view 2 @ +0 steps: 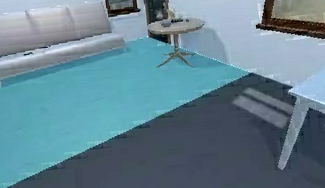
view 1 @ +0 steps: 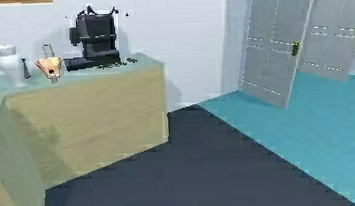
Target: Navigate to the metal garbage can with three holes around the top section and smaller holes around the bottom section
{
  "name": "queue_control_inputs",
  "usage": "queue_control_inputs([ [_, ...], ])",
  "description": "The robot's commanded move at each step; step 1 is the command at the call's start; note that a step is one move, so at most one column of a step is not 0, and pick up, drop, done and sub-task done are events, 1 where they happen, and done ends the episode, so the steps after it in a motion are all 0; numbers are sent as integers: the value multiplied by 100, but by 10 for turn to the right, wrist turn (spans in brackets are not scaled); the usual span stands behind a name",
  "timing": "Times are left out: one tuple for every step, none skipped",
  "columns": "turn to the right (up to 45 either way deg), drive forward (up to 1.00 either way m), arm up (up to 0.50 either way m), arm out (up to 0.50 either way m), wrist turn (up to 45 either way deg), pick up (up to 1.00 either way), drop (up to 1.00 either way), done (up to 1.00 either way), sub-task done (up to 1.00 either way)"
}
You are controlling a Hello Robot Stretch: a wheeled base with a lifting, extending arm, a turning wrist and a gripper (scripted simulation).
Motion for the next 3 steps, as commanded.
queue_control_inputs([
  [-450,0,0,0,0,0,0,0,0],
  [-450,0,0,0,0,0,0,0,0],
  [-330,0,0,0,0,0,0,0,0],
])
